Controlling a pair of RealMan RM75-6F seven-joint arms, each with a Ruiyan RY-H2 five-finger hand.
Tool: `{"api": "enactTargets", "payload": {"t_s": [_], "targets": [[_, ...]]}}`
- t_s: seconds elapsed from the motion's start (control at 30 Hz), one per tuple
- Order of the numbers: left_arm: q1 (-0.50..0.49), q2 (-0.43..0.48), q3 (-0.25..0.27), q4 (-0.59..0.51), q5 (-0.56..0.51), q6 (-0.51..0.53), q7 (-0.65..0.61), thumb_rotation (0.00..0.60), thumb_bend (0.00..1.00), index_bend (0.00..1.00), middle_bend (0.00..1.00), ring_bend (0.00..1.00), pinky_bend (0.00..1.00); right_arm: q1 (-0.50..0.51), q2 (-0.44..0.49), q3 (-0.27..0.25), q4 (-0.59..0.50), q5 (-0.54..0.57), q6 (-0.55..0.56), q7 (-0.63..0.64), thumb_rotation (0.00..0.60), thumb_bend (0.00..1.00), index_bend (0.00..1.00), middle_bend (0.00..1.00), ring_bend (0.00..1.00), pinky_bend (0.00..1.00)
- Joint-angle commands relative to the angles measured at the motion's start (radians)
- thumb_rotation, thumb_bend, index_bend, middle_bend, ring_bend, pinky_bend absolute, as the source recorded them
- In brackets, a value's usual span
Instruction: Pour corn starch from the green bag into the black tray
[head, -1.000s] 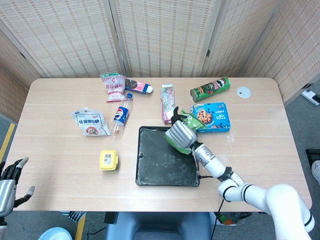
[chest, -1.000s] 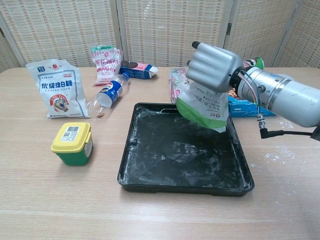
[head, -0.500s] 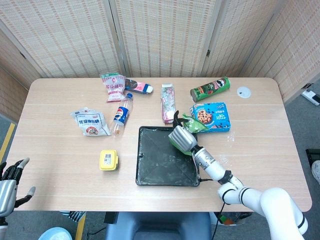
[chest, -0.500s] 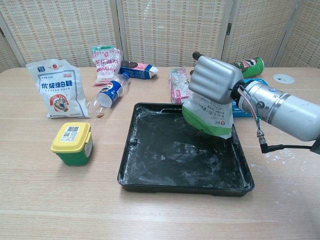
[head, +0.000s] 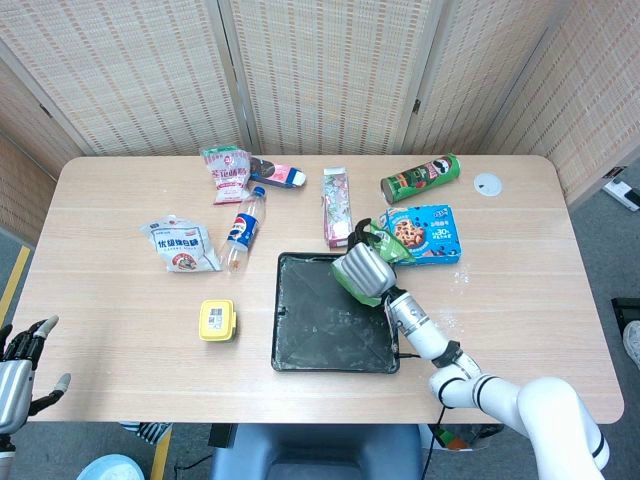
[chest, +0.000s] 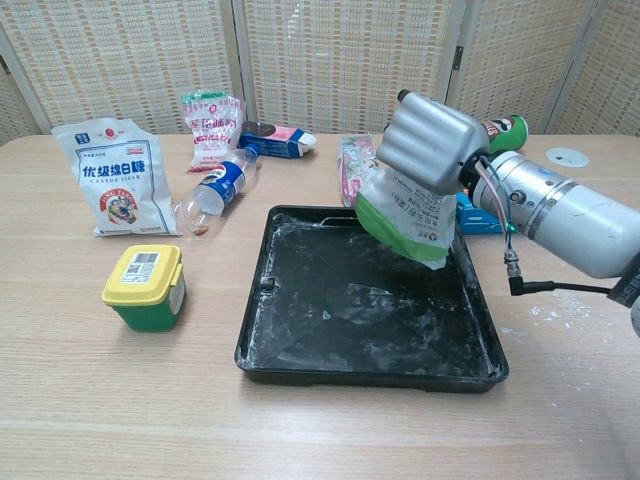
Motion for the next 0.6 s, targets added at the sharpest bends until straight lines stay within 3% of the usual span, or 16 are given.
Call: {"api": "enactTargets", "payload": {"t_s": [0.03, 0.37, 0.6], "targets": [[0.0, 0.0, 0.001, 0.001, 0.0, -0.001, 0.0, 0.6, 0.35, 0.13, 0.17, 0.2, 0.0, -0.008, -0.022, 0.043, -0.015, 0.063, 0.011, 0.076, 0.6, 0.16, 0.68, 0.52, 0.62, 0.47], [-0.001, -0.002, 0.001, 0.004, 0.001, -0.003, -0.002, 0.6, 0.35, 0.13, 0.17, 0.2, 0.0, 0.002, -0.032, 0.012, 0.045, 0.002, 0.061, 0.152, 0.6, 0.16, 0.72, 0.54, 0.64, 0.54], [-0.001, 0.0, 0.0, 0.001, 0.0, -0.002, 0.0, 0.6, 0.35, 0.13, 0.17, 0.2, 0.0, -0.011, -0.039, 0.049, 0.007, 0.08, 0.004, 0.182, 0.6, 0.16, 0.73, 0.56, 0.65, 0.56]]}}
